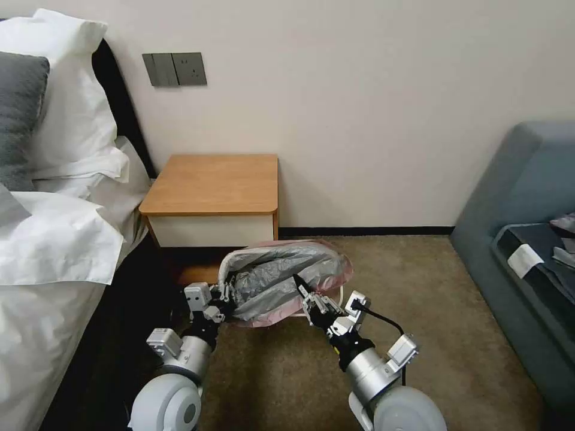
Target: Pick up the garbage bag from the table and place it over the trash can.
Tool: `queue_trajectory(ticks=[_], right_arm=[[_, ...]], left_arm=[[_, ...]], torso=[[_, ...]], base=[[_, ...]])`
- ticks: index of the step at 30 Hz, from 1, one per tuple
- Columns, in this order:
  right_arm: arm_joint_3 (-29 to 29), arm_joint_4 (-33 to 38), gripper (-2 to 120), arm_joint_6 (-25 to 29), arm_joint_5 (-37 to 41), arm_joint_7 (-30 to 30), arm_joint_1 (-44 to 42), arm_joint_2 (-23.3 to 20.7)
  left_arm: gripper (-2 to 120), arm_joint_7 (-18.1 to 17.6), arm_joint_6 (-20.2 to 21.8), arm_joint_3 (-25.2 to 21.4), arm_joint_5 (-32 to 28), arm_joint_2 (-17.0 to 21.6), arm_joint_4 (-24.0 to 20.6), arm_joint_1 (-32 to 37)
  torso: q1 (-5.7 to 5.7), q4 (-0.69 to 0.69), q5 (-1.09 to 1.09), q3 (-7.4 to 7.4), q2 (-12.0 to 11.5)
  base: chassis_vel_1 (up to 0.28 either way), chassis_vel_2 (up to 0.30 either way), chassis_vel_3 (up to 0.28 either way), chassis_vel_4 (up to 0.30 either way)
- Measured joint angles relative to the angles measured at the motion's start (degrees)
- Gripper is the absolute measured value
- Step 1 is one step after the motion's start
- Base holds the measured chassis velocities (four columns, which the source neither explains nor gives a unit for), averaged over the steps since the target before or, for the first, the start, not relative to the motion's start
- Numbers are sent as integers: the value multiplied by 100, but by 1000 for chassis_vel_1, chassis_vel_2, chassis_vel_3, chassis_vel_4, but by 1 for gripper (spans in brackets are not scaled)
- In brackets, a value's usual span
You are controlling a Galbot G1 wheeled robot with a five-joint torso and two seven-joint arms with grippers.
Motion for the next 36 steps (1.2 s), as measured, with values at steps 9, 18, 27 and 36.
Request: queue_trajectory(ticks=[9,18,27,36], right_arm=[[15,47,0,23,-59,-24,-46,2],[114,215,0,50,-175,-25,-295,-59],[214,380,0,76,-296,-81,-561,-98],[233,379,0,192,-542,-235,-826,-81]], left_arm=[[2,-97,103,-4,18,-6,3,-38],[2,-258,291,-145,-41,-155,-46,-127],[2,-474,542,-262,-188,-279,-112,-172],[2,-736,736,-398,-383,-394,-210,-259]], torso=[[0,0,0,0,0],[0,0,0,0,0],[0,0,0,0,0],[0,0,0,0,0]], base=[[0,0,0,0],[0,0,0,0],[0,0,0,0],[0,0,0,0]])
